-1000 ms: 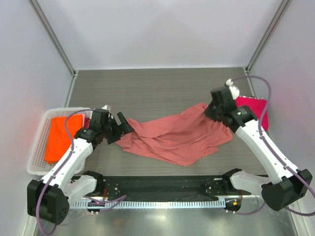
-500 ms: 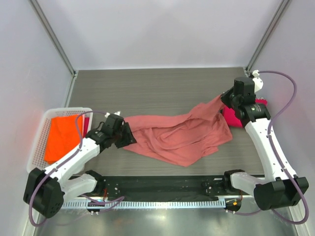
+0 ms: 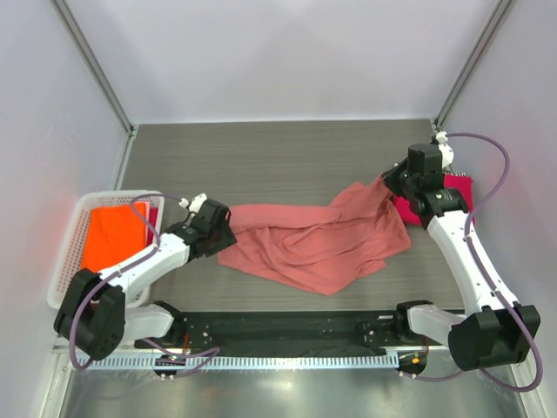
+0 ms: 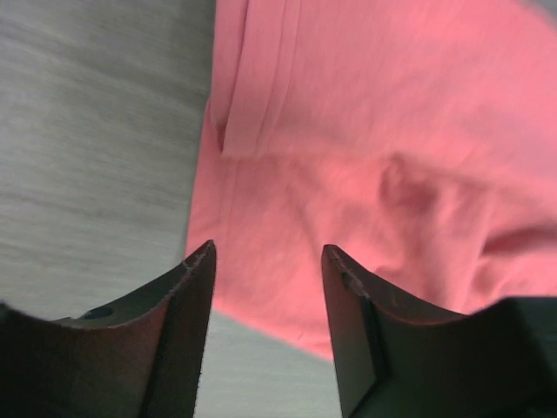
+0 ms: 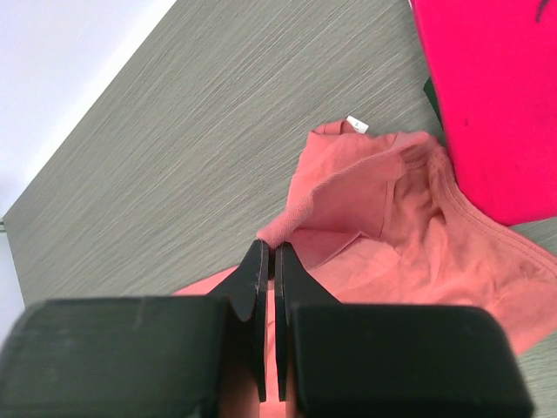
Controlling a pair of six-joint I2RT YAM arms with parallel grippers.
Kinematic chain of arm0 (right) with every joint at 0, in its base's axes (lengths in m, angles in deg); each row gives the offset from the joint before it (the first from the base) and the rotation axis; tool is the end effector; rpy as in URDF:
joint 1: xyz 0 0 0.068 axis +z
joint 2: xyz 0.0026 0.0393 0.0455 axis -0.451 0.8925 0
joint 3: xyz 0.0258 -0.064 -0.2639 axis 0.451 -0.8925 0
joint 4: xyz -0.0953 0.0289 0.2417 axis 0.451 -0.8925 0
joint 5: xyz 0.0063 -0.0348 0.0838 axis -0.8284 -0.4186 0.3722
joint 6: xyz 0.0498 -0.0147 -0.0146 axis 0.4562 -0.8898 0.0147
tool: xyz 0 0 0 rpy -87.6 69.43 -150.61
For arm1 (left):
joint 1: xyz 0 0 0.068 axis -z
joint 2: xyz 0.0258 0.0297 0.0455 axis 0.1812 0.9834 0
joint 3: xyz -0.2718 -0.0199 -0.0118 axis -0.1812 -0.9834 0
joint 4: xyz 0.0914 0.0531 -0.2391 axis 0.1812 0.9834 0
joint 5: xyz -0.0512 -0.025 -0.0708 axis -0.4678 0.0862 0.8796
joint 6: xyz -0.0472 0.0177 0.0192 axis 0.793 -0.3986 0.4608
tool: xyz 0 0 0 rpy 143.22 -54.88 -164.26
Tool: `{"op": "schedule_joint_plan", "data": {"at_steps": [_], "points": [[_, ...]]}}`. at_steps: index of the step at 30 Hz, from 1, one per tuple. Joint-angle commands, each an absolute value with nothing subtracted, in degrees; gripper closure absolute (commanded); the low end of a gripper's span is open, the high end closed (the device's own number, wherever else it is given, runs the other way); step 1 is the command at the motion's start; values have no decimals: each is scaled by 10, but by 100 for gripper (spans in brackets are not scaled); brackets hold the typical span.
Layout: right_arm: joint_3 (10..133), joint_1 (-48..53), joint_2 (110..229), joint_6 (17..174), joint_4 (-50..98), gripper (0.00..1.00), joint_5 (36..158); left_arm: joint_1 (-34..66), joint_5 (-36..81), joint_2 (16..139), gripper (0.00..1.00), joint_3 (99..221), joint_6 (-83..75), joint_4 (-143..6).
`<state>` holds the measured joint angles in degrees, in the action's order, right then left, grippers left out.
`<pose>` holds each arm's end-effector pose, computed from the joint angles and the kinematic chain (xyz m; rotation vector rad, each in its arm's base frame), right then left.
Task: Fold and stack the t-shirts
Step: Flatten the tshirt out
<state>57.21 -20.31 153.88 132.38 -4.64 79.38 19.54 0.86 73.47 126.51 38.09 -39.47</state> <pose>0.2479 0.0222 0.3368 0.7813 2.0119 0.3288 0.2023 -0.1071 0.1901 -0.6027 2.5051 -0.2450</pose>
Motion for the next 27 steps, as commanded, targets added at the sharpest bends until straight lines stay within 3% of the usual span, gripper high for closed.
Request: {"op": "schedule_joint_plan", "data": {"at_steps": [1, 11, 21, 23, 24, 26, 27], "points": [[569, -207, 1533, 1320, -8, 99, 805, 191, -54, 716, 49, 1241, 452, -504], [561, -207, 1544, 1317, 7, 99, 823, 184, -124, 773, 53, 1256, 467, -521], [553, -211, 1547, 1315, 11, 99, 828, 180, -116, 875, 59, 1280, 452, -556], [553, -211, 1547, 1313, 12, 99, 829, 180, -125, 889, 66, 1285, 451, -554], [552, -211, 1547, 1314, 12, 99, 828, 180, -131, 890, 75, 1286, 450, -551], [552, -212, 1546, 1312, 11, 99, 826, 179, -158, 886, 83, 1288, 449, -540], [551, -214, 1545, 1311, 11, 99, 826, 178, -165, 882, 96, 1287, 449, -532]]}}
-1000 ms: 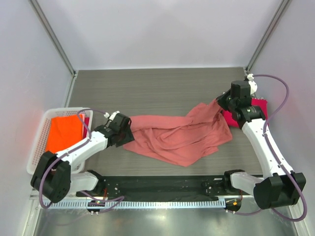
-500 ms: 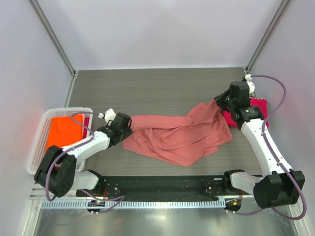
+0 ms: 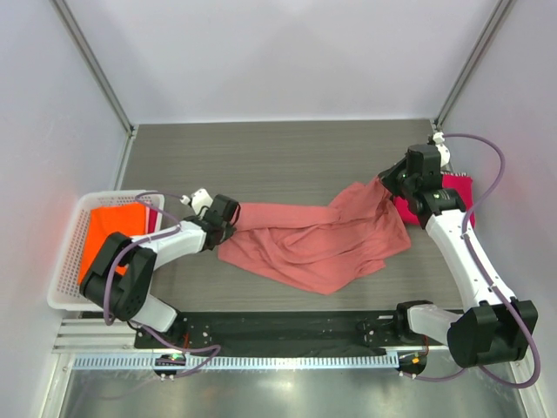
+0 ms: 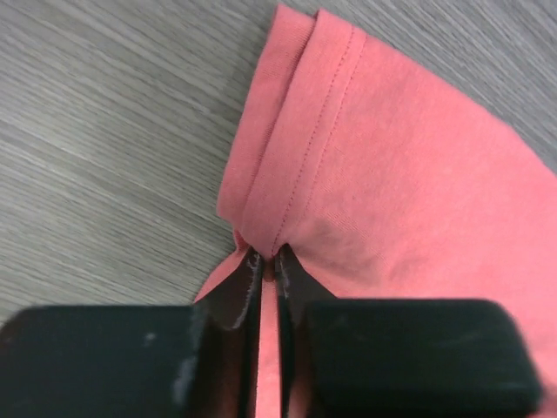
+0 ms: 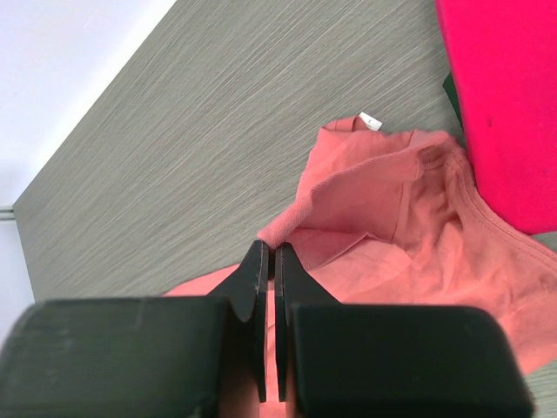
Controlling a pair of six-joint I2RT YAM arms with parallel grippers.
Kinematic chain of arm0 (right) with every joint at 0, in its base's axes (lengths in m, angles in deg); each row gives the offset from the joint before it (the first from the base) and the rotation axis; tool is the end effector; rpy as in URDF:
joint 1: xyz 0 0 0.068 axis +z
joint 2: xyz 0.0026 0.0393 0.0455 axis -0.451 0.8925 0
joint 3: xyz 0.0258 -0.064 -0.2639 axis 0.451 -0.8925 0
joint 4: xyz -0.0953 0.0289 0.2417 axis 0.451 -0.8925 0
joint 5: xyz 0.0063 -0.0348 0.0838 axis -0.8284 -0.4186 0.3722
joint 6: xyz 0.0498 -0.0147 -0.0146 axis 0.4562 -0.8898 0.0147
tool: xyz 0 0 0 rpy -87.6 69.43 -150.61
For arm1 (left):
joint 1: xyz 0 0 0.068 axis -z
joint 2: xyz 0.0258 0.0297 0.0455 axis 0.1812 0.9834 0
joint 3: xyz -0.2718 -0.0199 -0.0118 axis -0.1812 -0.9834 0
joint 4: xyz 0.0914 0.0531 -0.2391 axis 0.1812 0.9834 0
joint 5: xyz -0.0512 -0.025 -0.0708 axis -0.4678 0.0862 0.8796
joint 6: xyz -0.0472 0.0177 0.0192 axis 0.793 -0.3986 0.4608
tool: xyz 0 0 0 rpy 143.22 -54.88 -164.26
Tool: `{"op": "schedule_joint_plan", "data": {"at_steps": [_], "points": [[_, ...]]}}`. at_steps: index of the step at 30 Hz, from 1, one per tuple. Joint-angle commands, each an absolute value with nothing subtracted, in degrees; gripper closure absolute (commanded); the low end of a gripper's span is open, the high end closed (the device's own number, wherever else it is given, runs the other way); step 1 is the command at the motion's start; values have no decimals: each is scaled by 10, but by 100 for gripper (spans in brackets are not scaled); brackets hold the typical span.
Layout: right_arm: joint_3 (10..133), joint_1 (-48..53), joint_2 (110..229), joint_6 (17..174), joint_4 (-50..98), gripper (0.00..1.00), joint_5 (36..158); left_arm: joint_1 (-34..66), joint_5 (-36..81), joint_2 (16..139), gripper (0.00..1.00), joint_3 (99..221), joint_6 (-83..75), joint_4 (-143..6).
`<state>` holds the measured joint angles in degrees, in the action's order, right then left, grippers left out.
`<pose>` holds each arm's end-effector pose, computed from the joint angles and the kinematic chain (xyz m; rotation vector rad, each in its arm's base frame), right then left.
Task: Fold and stack the t-shirts
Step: Flatten the tshirt out
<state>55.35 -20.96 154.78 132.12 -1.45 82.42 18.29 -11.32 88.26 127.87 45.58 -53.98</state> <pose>0.2542 0.0219 0.3270 0.7609 2.0232 0.3772 0.2448 -0.1166 0.1537 -0.8260 2.2992 -0.0972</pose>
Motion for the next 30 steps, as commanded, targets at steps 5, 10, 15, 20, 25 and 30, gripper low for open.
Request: {"op": "schedule_joint_plan", "data": {"at_steps": [5, 10, 15, 20, 25, 30], "points": [[550, -217, 1541, 1308, 11, 99, 814, 166, -168, 838, 100, 1292, 441, -507], [556, -227, 1544, 1307, 10, 99, 807, 165, -143, 816, 85, 1336, 407, -447], [553, -229, 1546, 1310, 10, 99, 814, 158, -135, 831, 73, 1351, 400, -415], [551, -229, 1545, 1309, 10, 99, 820, 140, -119, 862, 75, 1350, 392, -431], [550, -233, 1539, 1304, 10, 99, 819, 136, -92, 882, 65, 1356, 380, -433], [549, -236, 1541, 1304, 8, 99, 825, 134, -83, 874, 64, 1315, 381, -464]]}}
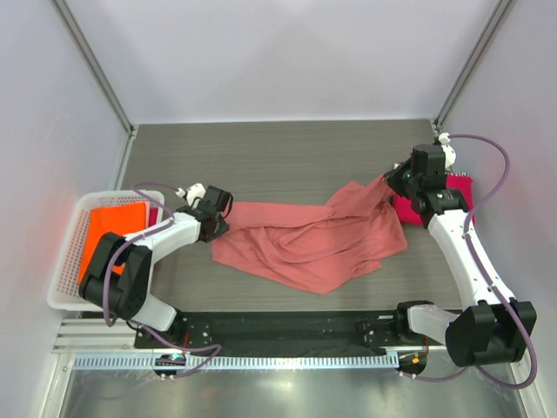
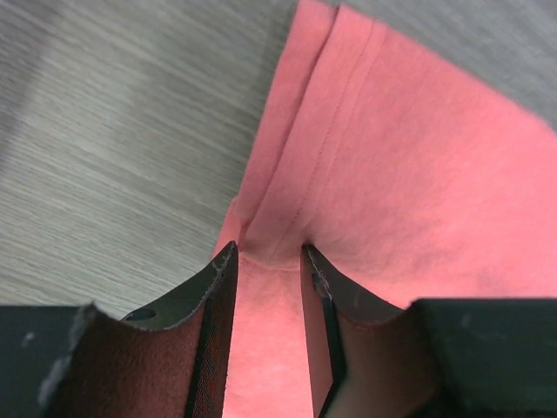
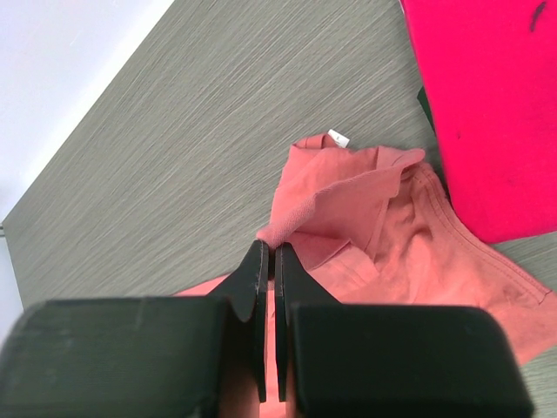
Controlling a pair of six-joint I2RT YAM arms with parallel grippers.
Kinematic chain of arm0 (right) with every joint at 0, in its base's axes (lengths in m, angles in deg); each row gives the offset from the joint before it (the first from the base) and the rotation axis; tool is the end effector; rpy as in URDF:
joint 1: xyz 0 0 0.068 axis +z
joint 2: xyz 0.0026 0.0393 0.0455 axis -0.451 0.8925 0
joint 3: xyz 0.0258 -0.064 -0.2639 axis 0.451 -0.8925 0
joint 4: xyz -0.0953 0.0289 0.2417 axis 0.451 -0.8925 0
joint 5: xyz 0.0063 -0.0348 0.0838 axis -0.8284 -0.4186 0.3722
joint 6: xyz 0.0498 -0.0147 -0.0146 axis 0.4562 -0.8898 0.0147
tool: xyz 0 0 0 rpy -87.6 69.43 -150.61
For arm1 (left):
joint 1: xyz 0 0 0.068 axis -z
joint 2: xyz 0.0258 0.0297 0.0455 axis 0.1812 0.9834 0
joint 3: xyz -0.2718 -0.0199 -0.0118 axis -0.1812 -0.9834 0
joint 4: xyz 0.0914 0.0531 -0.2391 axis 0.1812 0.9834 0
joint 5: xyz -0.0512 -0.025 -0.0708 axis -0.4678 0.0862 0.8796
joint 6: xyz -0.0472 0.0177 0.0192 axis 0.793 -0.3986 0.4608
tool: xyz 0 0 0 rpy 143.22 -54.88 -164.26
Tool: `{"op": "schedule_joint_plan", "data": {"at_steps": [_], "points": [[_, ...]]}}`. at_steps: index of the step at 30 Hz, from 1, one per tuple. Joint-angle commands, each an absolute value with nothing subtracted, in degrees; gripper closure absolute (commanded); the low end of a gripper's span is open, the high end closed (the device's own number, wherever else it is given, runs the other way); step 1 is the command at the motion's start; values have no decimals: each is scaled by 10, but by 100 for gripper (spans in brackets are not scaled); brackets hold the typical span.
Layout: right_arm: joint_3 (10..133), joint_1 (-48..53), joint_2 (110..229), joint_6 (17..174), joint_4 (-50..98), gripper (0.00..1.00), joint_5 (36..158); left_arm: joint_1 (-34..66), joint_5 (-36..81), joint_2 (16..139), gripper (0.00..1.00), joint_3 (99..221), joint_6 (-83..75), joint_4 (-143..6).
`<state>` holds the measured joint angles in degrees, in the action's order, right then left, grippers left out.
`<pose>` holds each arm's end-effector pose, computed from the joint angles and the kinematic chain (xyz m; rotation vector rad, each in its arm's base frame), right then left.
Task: Fold and stack the t-shirts
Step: Flatten the tshirt out
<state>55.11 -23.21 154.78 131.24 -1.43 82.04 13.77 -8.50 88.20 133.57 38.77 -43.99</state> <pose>0.2548 0.0116 0.3257 0.7878 2.0113 0.3373 0.2576 -0.1006 0.1713 -0.7690 2.4040 0.0031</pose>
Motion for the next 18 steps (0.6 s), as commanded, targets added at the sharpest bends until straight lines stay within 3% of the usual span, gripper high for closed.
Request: {"op": "schedule_joint_plan", "data": {"at_steps": [1, 5, 6, 10, 18], "points": [[549, -236, 1542, 1304, 8, 99, 827, 133, -82, 876, 64, 1315, 382, -468], [551, -237, 1543, 1304, 8, 99, 828, 128, -85, 899, 71, 1331, 374, -462], [551, -237, 1541, 1304, 8, 99, 827, 129, -90, 903, 81, 1334, 373, -457], [550, -238, 1539, 1302, 8, 99, 825, 128, -124, 889, 100, 1336, 373, -452], [562, -249, 1539, 1294, 3, 99, 815, 128, -143, 829, 98, 1371, 352, -389]]}}
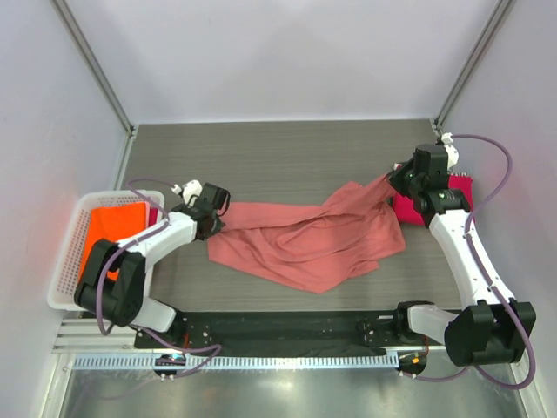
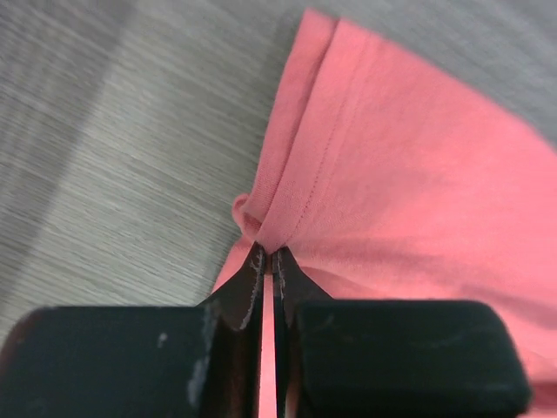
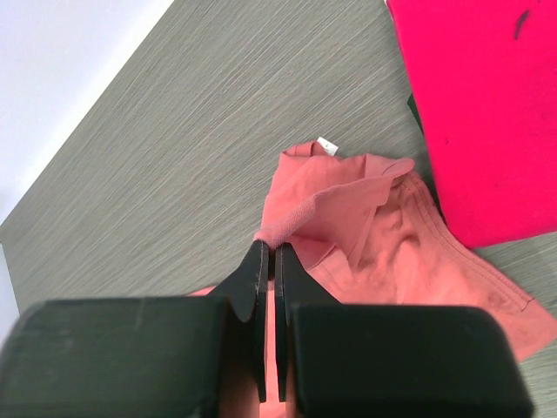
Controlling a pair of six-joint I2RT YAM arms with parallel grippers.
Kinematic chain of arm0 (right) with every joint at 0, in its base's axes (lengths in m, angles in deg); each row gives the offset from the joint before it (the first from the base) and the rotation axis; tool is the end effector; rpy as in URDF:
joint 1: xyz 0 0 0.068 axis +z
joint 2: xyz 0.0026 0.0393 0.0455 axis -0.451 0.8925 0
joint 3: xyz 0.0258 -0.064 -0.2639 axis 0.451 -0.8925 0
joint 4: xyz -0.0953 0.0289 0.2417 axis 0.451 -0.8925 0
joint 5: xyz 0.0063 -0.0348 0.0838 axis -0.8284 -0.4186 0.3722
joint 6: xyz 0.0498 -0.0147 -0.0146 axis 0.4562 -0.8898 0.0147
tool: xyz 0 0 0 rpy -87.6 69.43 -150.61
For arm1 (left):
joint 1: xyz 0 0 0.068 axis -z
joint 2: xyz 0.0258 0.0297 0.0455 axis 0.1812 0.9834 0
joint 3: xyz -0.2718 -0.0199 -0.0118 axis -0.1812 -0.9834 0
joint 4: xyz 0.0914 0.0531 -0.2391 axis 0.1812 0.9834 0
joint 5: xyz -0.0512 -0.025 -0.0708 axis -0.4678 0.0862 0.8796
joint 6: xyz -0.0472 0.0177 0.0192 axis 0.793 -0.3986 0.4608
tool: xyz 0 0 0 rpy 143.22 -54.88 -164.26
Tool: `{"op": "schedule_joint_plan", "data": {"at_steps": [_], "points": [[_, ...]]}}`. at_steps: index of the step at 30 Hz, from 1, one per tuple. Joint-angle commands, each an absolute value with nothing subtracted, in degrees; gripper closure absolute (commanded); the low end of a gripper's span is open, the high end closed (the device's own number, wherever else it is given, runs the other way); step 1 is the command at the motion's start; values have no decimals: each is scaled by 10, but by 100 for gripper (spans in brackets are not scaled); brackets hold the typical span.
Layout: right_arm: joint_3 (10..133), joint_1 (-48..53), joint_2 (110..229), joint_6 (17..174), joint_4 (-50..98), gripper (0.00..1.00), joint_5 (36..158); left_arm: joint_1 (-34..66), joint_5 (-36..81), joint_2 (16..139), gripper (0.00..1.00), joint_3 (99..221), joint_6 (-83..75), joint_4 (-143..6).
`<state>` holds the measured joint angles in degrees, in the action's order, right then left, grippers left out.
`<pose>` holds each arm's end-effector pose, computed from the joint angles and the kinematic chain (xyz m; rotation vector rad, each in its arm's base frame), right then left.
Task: Fold and stack the t-shirts
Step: Flatten the tshirt out
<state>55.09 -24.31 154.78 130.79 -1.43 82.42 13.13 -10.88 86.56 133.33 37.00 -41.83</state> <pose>0.2549 0.0070 0.3255 0.7955 2.0081 0.3285 0.2534 -0.0940 0.1761 -0.7500 2.3947 0.0737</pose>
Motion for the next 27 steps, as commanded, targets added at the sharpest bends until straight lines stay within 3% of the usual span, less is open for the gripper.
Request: {"op": "schedule_joint_plan", "data": {"at_steps": [1, 9, 12, 16, 18, 20, 27], "points": [[565, -250, 1540, 1293, 2, 99, 814, 128, -142, 819, 97, 1377, 347, -382], [571, -259, 1533, 1294, -5, 99, 814, 128, -143, 795, 98, 1438, 325, -315], [570, -261, 1527, 1291, -8, 99, 814, 128, -142, 787, 89, 1449, 317, -306], [565, -260, 1521, 1291, -11, 99, 815, 125, -126, 798, 88, 1438, 317, -311], [561, -261, 1520, 1292, -10, 99, 817, 118, -116, 809, 90, 1424, 320, -323], [560, -261, 1519, 1292, -10, 99, 820, 116, -113, 826, 100, 1417, 320, -334], [560, -261, 1520, 1286, -12, 99, 814, 117, -104, 836, 100, 1413, 325, -346]]}}
